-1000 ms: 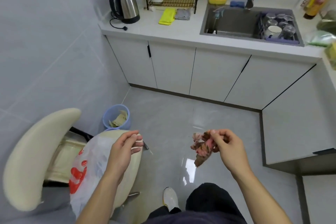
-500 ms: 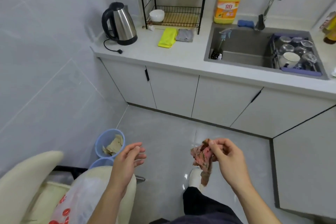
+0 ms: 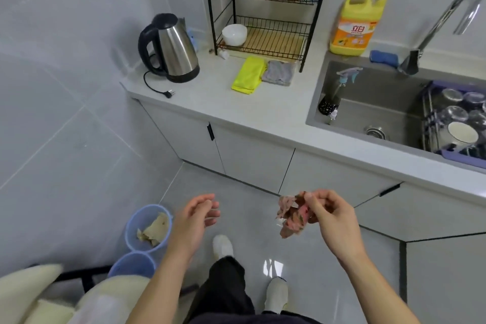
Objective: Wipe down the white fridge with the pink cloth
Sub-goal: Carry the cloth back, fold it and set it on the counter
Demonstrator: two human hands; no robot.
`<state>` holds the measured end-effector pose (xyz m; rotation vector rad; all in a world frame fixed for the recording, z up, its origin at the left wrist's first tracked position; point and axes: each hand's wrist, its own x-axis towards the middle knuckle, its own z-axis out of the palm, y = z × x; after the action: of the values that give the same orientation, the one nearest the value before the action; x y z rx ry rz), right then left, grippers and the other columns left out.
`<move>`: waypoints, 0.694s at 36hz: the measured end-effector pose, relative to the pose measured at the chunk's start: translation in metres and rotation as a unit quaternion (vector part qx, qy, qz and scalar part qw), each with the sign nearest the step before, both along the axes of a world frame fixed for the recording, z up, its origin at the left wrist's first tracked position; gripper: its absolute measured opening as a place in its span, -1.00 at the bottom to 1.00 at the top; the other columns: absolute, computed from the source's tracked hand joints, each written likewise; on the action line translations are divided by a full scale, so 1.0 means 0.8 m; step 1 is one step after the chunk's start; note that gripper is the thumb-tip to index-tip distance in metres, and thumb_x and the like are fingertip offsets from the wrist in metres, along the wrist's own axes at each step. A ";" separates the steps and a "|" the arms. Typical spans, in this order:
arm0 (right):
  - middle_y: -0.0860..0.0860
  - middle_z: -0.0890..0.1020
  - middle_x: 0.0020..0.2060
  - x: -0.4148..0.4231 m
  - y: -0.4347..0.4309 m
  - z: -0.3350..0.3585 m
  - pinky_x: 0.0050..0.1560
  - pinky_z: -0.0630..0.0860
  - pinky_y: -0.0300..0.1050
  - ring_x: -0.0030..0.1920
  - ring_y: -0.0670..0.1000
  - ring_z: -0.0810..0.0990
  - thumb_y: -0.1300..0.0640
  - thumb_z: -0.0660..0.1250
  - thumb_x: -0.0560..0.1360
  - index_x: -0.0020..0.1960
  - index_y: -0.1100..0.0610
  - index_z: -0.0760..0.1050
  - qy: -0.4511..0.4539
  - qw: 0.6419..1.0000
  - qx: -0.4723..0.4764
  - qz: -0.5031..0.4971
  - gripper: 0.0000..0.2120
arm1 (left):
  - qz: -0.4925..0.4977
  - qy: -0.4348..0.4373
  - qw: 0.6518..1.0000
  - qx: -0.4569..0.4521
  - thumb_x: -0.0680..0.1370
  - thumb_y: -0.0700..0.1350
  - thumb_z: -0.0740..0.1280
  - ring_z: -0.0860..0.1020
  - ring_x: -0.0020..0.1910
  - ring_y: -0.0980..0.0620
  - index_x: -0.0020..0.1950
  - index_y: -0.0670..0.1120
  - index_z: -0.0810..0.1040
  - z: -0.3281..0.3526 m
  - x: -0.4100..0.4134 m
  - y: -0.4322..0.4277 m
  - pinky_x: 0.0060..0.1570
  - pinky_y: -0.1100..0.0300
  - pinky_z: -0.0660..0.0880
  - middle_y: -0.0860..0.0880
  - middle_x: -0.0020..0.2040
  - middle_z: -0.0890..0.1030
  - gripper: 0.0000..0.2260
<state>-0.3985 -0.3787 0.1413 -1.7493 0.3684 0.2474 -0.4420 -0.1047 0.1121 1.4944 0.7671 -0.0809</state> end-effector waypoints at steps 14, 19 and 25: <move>0.06 0.69 -0.34 0.198 0.079 0.016 -0.48 0.48 -0.33 -0.40 -0.09 0.65 0.33 0.48 0.54 0.03 0.25 0.54 0.053 0.997 -0.023 -0.053 -0.85 | -0.147 0.018 0.988 0.047 0.71 -0.20 0.28 0.70 0.01 -0.09 0.13 -0.07 0.68 -0.027 0.267 0.085 0.09 0.04 0.63 -0.08 -0.01 0.74 -0.83; -0.01 0.61 -0.47 0.259 0.107 0.017 -0.42 0.47 -0.35 -0.44 -0.08 0.57 0.46 0.37 0.54 0.02 0.32 0.51 0.046 0.998 -0.023 -0.036 -0.89 | -0.215 0.006 0.975 0.056 0.70 -0.21 0.27 0.69 -0.02 -0.03 0.13 -0.06 0.66 -0.010 0.361 0.094 -0.01 0.24 0.62 -0.08 0.00 0.72 -0.83; 0.35 0.54 -0.23 0.319 0.122 0.034 -0.37 0.49 -0.38 -0.45 -0.13 0.56 0.51 0.30 0.53 0.00 0.26 0.59 0.011 0.999 -0.035 -0.015 -0.79 | -0.396 -0.061 0.894 0.203 0.64 -0.11 0.40 0.62 -0.01 0.24 0.10 0.23 0.62 -0.003 0.440 0.075 0.05 0.33 0.54 0.18 0.04 0.69 -0.80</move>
<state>-0.1431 -0.2809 0.1683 -1.8087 0.4226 0.2339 -0.0903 -0.0448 0.1098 2.1186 0.0204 -0.4570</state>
